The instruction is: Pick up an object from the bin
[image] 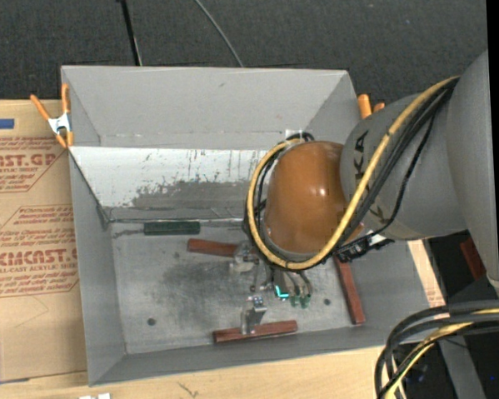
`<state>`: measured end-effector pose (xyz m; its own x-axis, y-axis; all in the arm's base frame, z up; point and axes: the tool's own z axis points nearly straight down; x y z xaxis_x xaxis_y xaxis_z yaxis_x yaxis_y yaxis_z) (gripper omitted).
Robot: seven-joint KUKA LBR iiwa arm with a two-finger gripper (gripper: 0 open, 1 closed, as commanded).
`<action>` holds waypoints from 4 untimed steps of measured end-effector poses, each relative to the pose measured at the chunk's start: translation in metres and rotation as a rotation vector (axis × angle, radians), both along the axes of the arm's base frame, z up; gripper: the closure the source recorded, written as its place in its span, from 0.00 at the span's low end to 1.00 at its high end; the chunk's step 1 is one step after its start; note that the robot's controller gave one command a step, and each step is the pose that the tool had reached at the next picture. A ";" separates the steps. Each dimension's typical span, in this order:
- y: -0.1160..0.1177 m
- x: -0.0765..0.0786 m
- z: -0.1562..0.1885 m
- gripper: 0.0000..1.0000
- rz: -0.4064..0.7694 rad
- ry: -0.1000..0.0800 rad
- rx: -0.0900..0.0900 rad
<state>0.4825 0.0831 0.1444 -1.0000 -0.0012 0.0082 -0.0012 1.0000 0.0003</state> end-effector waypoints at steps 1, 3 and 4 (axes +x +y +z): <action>0.000 0.002 0.003 0.00 -0.001 -0.007 0.001; -0.045 0.001 -0.070 1.00 0.077 -0.010 0.001; -0.045 0.002 -0.070 1.00 0.062 -0.009 0.002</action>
Offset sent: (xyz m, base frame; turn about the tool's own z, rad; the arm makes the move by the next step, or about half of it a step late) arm -0.0007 -0.0453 -0.0744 -0.0767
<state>0.4841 0.0379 0.0741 -0.9980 -0.0633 -0.0003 -0.0633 0.9980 0.0020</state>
